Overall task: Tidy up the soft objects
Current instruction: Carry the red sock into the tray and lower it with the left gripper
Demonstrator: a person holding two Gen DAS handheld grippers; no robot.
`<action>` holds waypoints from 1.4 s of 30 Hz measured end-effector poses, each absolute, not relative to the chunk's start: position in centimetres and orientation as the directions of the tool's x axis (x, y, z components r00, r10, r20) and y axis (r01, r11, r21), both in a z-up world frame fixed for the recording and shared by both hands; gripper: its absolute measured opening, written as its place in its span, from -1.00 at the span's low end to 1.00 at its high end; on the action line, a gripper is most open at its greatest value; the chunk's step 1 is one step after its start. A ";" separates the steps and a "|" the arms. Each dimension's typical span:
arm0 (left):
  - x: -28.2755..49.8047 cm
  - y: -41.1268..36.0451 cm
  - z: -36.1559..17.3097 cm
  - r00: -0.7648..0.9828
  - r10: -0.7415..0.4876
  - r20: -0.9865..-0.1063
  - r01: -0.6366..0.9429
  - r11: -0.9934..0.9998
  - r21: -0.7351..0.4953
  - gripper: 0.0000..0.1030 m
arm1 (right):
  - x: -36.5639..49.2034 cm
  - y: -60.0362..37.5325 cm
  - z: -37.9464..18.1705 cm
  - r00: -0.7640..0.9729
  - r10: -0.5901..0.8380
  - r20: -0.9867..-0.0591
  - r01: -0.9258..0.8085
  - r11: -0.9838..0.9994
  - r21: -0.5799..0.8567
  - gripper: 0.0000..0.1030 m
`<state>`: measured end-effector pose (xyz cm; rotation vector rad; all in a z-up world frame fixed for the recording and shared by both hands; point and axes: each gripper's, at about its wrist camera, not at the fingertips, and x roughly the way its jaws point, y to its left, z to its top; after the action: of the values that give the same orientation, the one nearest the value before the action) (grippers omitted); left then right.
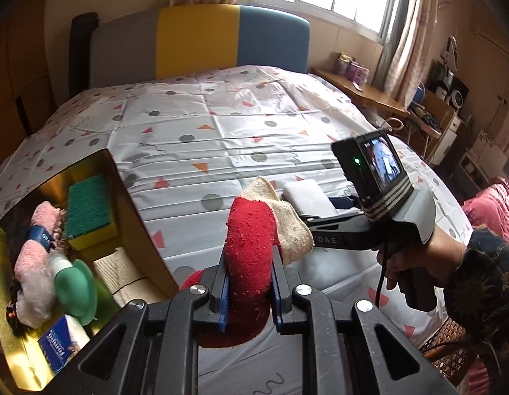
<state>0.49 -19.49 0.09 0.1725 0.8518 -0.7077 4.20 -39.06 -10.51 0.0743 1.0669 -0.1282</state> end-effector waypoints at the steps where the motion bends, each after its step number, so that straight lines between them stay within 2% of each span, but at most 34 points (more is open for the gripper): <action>1: 0.6 -19.2 0.2 0.450 -0.502 -0.739 0.629 0.765 -0.138 -0.65 | 4.2 -39.0 -10.5 0.479 -0.071 -0.875 0.136 0.991 -0.005 0.23; 14: 1.7 -15.2 1.5 0.483 -0.503 -0.717 0.557 0.808 -0.191 -0.65 | 4.2 -38.9 -10.5 0.487 -0.078 -0.870 0.119 0.993 -0.023 0.22; 24: 5.5 -3.4 3.3 0.548 -0.464 -0.696 0.334 0.884 -0.326 -0.65 | 4.3 -38.8 -10.4 0.489 -0.084 -0.868 0.108 0.994 -0.036 0.22; 31: 6.2 5.8 -0.2 0.528 -0.384 -0.757 0.099 0.914 -0.394 -0.65 | 4.3 -38.8 -10.4 0.490 -0.087 -0.867 0.102 0.994 -0.042 0.22; 36: 6.2 7.1 -3.2 0.488 -0.373 -0.789 0.016 0.908 -0.420 -0.65 | 4.3 -38.9 -10.4 0.490 -0.087 -0.868 0.102 0.994 -0.043 0.22; 39: 6.2 6.6 -4.3 0.476 -0.350 -0.807 0.007 0.919 -0.395 -0.63 | 4.3 -38.9 -10.4 0.489 -0.089 -0.868 0.103 0.994 -0.044 0.22; 41: 6.4 6.3 -5.0 0.467 -0.317 -0.826 0.002 0.934 -0.358 -0.53 | 4.3 -38.9 -10.4 0.489 -0.089 -0.868 0.102 0.994 -0.044 0.22; 42: 6.6 6.2 -5.3 0.458 -0.309 -0.834 -0.006 0.937 -0.350 -0.41 | 4.3 -38.9 -10.4 0.489 -0.088 -0.868 0.102 0.994 -0.044 0.22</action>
<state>6.58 6.19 -5.29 -0.3241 1.0844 -0.1903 4.26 -38.91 -10.39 0.0142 1.0537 -0.1154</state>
